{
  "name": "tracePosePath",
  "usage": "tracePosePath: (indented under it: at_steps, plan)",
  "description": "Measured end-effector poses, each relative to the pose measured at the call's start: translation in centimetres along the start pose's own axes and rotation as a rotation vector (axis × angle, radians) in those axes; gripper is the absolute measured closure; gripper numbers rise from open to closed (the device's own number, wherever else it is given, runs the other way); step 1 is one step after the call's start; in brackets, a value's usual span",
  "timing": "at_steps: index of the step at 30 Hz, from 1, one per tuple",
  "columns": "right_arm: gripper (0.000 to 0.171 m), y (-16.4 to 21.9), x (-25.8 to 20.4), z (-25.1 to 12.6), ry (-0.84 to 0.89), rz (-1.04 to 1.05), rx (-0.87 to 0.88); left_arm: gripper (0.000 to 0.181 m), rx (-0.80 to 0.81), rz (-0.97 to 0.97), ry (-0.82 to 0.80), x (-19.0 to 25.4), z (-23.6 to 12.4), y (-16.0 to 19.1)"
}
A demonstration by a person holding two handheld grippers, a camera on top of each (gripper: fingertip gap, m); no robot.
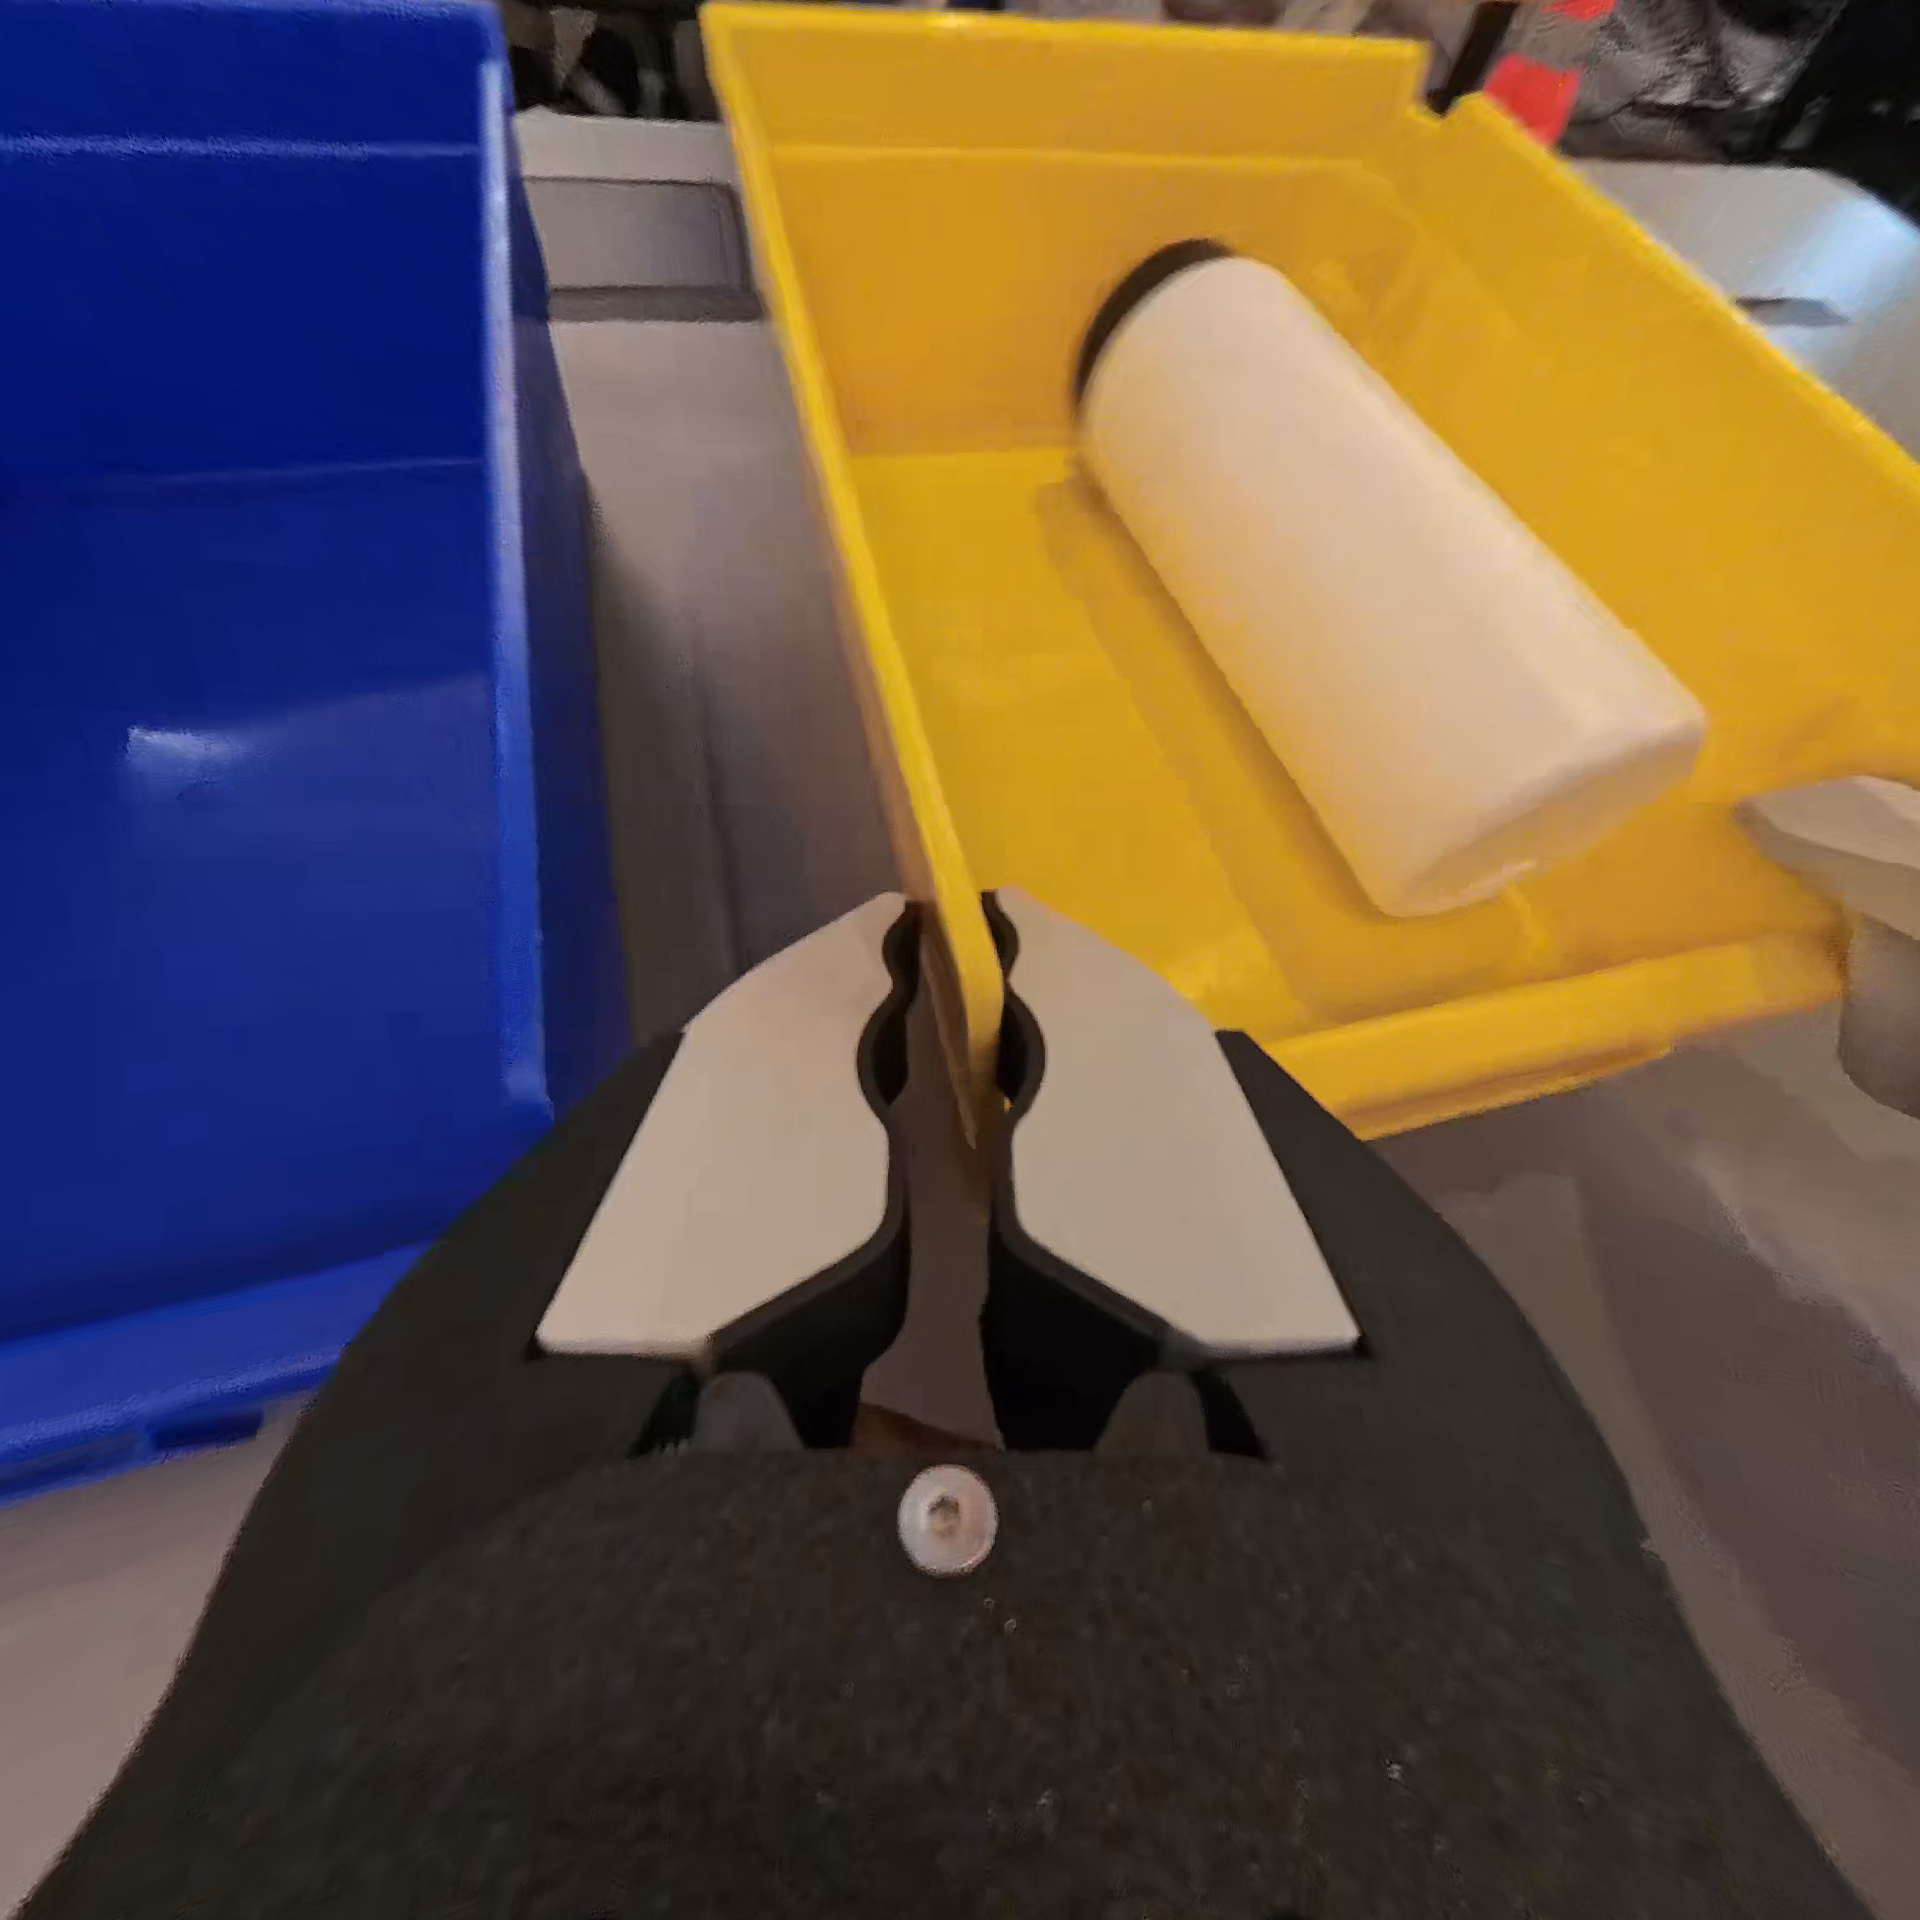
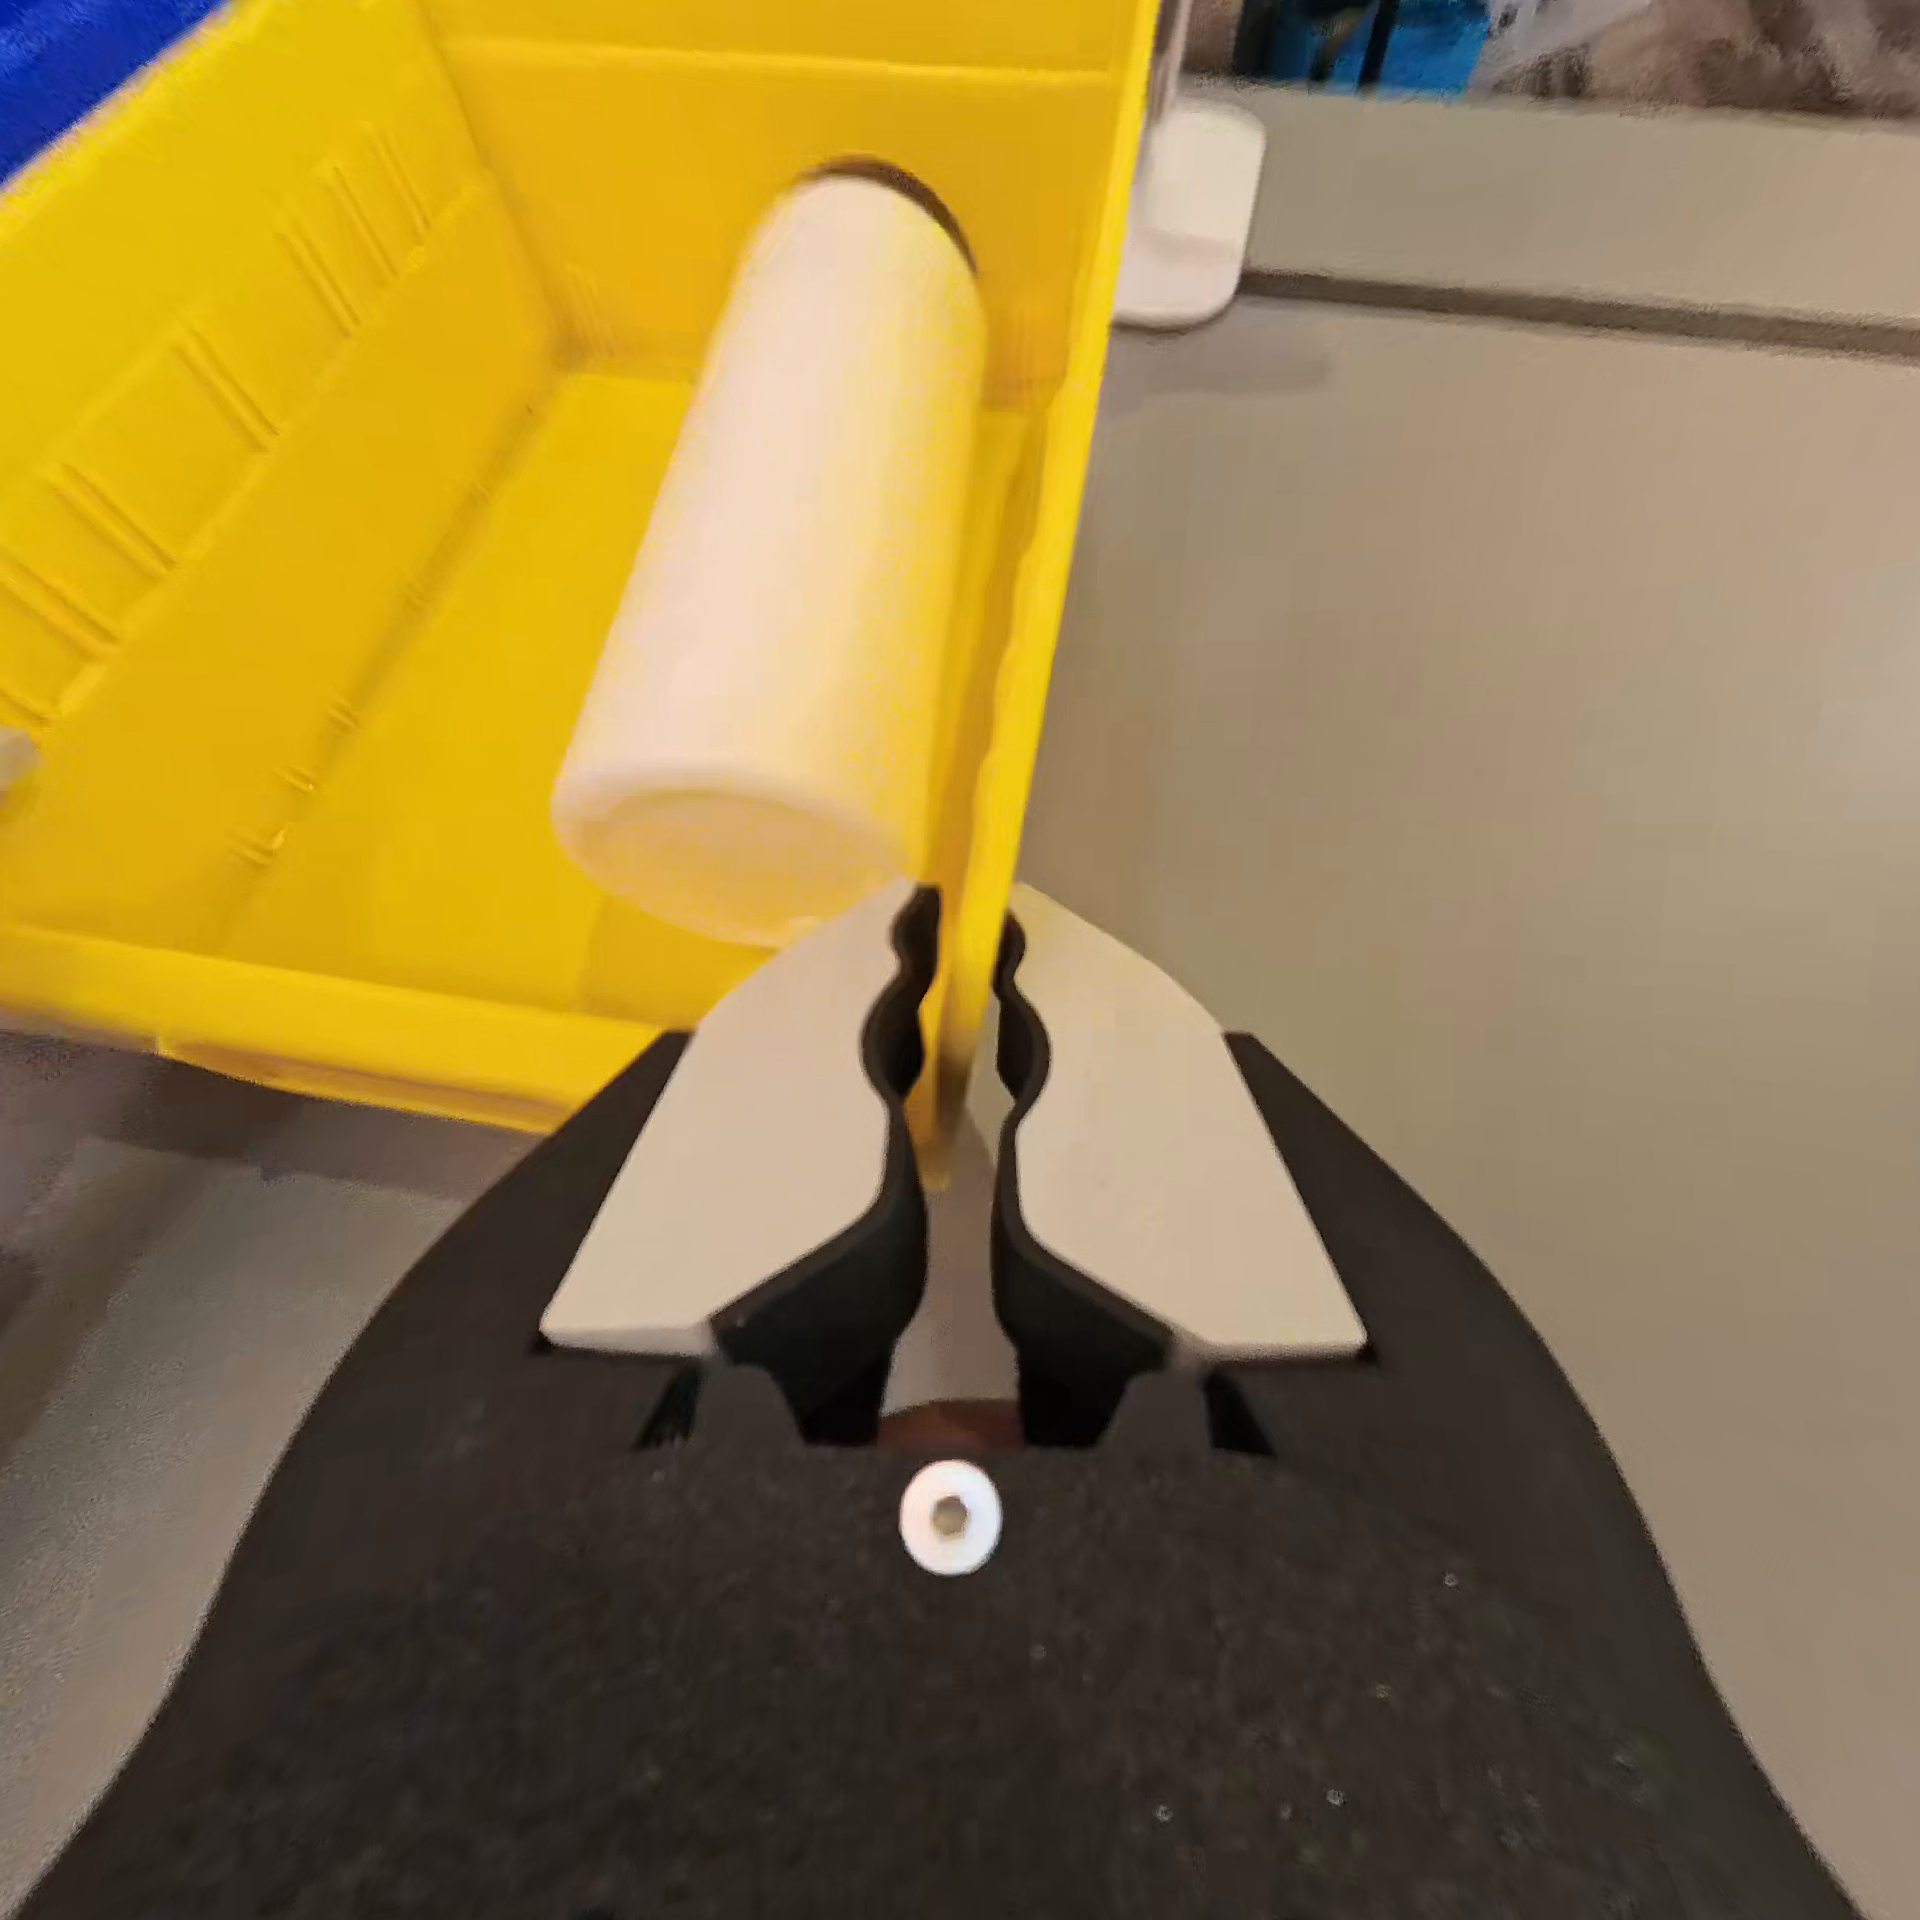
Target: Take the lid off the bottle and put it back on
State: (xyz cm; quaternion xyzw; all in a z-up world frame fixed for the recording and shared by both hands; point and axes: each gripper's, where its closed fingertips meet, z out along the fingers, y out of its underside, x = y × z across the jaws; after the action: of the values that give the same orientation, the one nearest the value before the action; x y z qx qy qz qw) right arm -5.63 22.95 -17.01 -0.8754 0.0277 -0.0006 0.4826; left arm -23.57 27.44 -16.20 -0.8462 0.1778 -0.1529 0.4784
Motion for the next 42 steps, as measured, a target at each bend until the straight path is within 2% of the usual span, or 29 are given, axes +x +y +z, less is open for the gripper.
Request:
tracePosePath:
  at_steps: [2, 4, 5, 7, 9, 12, 15, 17, 18, 20, 21, 25, 30, 32, 33, 36, 38, 42]
  plan:
    - [0.159, 0.3, -0.1, -0.1, -0.013, 0.003, 0.001, 0.166, 0.003, -0.005, 0.024, 0.4, -0.8, -0.1]
    - [0.139, 0.7, -0.4, -1.4, -0.073, 0.017, 0.002, 0.124, 0.027, -0.021, 0.103, 2.0, -3.0, -0.6]
    - [0.137, 0.9, -0.5, -2.4, -0.105, -0.002, 0.014, 0.118, 0.036, -0.021, 0.129, 2.5, -4.6, -0.7]
    - [0.137, 1.4, -0.5, -4.6, -0.181, -0.088, 0.040, 0.118, 0.074, -0.016, 0.143, 1.6, -8.1, -1.1]
    - [0.136, 1.7, -0.1, -6.7, -0.221, -0.140, 0.077, 0.126, 0.093, -0.033, 0.005, -3.9, -11.0, -1.2]
    - [0.137, 2.4, -0.6, -8.8, -0.313, -0.149, 0.124, 0.122, 0.056, -0.061, -0.216, -15.4, -13.4, -0.3]
    - [0.138, 2.8, -3.2, -9.0, -0.417, -0.143, 0.118, 0.120, 0.035, -0.103, -0.268, -22.9, -12.7, 0.3]
    - [0.138, 3.2, -5.8, -8.5, -0.456, -0.187, 0.101, 0.123, 0.006, -0.107, -0.247, -24.9, -10.8, 0.7]
    - [0.137, 3.5, -7.3, -8.3, -0.471, -0.212, 0.090, 0.132, -0.022, -0.103, -0.223, -25.3, -9.5, 1.1]
    - [0.136, 3.8, -11.0, -7.9, -0.518, -0.249, 0.068, 0.173, -0.071, -0.109, -0.154, -25.3, -7.5, 2.1]
    - [0.133, 3.8, -13.0, -7.6, -0.542, -0.264, 0.067, 0.178, -0.064, -0.135, -0.160, -25.4, -7.2, 2.2]
    - [0.110, 3.0, -19.4, -5.3, -0.522, -0.306, 0.049, 0.178, -0.080, -0.118, -0.201, -24.2, -8.9, 3.4]
    - [0.103, 1.9, -25.7, -2.7, -0.517, -0.226, -0.019, 0.177, -0.086, -0.120, -0.227, -22.8, -13.1, 5.9]
    - [0.108, 1.8, -26.6, -1.8, -0.454, -0.220, -0.025, 0.178, -0.081, -0.136, -0.230, -22.4, -14.8, 6.9]
    - [0.118, 2.0, -26.9, -1.4, -0.421, -0.229, -0.039, 0.178, -0.075, -0.150, -0.226, -22.2, -15.6, 7.4]
    - [0.139, 2.5, -28.1, -2.6, -0.445, -0.238, -0.102, 0.178, -0.044, -0.106, -0.271, -21.6, -18.0, 8.4]
    - [0.156, 1.6, -27.9, -3.8, -0.401, -0.259, -0.049, 0.178, -0.004, -0.044, -0.327, -21.0, -20.0, 8.0]
    - [0.161, -1.1, -27.3, -7.0, -0.396, -0.253, 0.063, 0.177, 0.084, -0.034, -0.357, -18.8, -23.6, 5.3]
